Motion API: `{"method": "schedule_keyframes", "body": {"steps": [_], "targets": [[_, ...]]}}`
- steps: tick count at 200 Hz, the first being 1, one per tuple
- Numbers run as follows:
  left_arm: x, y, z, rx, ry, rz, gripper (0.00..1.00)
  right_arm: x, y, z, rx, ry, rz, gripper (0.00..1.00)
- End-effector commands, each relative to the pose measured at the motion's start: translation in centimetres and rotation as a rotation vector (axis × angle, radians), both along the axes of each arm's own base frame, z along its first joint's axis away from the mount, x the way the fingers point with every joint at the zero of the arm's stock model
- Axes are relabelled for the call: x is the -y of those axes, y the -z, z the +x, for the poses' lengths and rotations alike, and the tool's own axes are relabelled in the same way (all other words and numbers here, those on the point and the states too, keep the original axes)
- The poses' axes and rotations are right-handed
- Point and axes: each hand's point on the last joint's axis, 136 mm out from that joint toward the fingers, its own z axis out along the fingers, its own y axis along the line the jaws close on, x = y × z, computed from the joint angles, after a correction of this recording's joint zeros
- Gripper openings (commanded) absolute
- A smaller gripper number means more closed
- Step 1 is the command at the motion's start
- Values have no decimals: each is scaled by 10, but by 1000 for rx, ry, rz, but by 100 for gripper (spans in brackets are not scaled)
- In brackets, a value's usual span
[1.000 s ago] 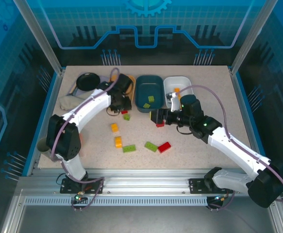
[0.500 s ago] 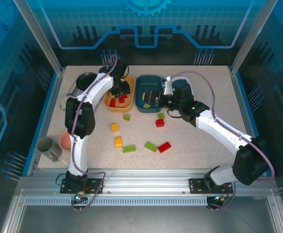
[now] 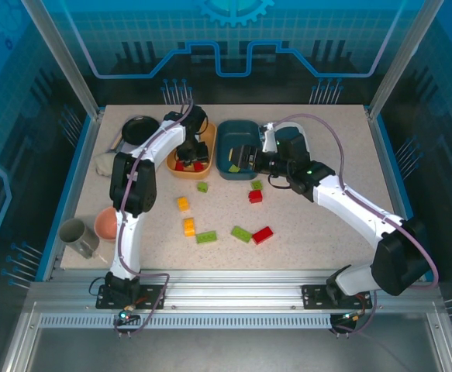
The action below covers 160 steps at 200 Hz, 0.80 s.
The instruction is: Sort the legos into containers by color
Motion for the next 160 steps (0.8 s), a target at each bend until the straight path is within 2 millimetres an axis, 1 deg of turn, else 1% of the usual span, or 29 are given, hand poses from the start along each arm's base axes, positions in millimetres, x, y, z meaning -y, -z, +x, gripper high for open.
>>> {"method": "schedule_keyframes", "body": {"steps": [1, 9, 22, 28, 39, 51, 61, 79, 90, 98, 105, 106, 107, 112, 115, 121, 127, 138, 149, 150, 154, 160], "targets": [[-1, 0, -10, -32, 79, -6, 38, 2, 6, -1, -31, -6, -1, 74], [-2, 1, -11, -35, 87, -3, 42, 1, 7, -2, -35, -8, -5, 74], [-4, 2, -11, -34, 89, 10, 51, 2, 10, -3, -43, -8, -20, 75], [-5, 2, -11, -32, 89, 13, 58, 3, 11, -3, -47, -7, -29, 74], [-4, -4, -9, -17, 83, 10, 68, 3, 14, -5, -51, -5, -51, 75], [-3, -13, -6, 3, 75, 2, 73, 5, 17, -7, -54, -4, -77, 74], [-2, -24, -1, 31, 64, -5, 75, 7, 21, -9, -58, 0, -105, 74], [-1, -52, 3, 87, 36, -26, 77, 7, 26, -14, -45, -17, -164, 74], [-2, -72, 2, 123, 10, -34, 78, 4, 32, -19, -32, -42, -220, 73], [-5, -85, -3, 143, -17, -38, 78, -1, 38, -25, -28, -67, -264, 73], [-9, -98, -10, 165, -46, -42, 79, -5, 45, -30, -26, -92, -304, 73], [-9, -106, -10, 183, -51, -47, 80, -6, 45, -31, -26, -96, -308, 73], [-10, -105, -11, 180, -55, -47, 80, -7, 46, -32, -23, -100, -313, 73], [-13, -114, -19, 198, -80, -55, 80, -11, 50, -36, -21, -121, -340, 73], [-15, -115, -23, 198, -93, -56, 81, -14, 53, -39, -20, -133, -355, 73], [-19, -127, -34, 220, -128, -70, 82, -20, 57, -44, -19, -156, -377, 73], [-23, -132, -46, 228, -161, -80, 83, -27, 61, -49, -16, -179, -395, 73], [-29, -134, -74, 224, -219, -107, 85, -40, 67, -58, -11, -215, -417, 73], [-35, -128, -104, 199, -267, -131, 86, -50, 72, -64, -8, -235, -429, 73], [-35, -130, -106, 202, -273, -138, 86, -51, 73, -65, -8, -238, -429, 73], [-38, -125, -118, 188, -293, -138, 86, -54, 74, -67, -6, -244, -431, 73], [-44, -124, -135, 179, -327, -137, 86, -58, 77, -70, -4, -253, -439, 73]]}}
